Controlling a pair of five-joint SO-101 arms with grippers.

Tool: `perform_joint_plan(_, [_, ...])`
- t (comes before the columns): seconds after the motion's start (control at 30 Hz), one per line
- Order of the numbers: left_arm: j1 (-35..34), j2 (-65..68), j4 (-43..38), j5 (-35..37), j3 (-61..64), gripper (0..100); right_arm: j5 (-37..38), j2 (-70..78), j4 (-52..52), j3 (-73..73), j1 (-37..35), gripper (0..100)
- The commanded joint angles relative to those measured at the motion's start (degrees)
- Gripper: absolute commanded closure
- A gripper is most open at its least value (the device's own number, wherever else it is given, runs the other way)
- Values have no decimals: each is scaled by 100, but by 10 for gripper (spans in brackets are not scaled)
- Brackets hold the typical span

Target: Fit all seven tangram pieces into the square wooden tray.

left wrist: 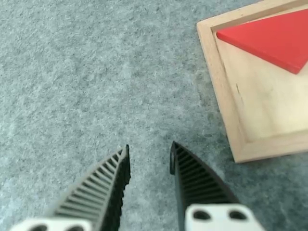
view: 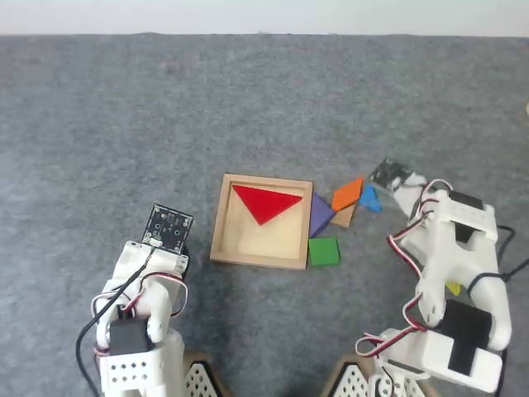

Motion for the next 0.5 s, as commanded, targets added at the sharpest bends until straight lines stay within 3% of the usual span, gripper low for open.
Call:
perform_joint_plan(0.0, [-26,-70,-44,-44,-22,866,-237,-22,189,-352,-48,934])
perform_joint_plan(0.23, [-26,-70,-44,-44,-22,866,-387,22,277,-325,286,779])
perform_joint_plan(0.47, [-18,-70,-44,-44,-22,866,-396,-13,365,-176,567,840])
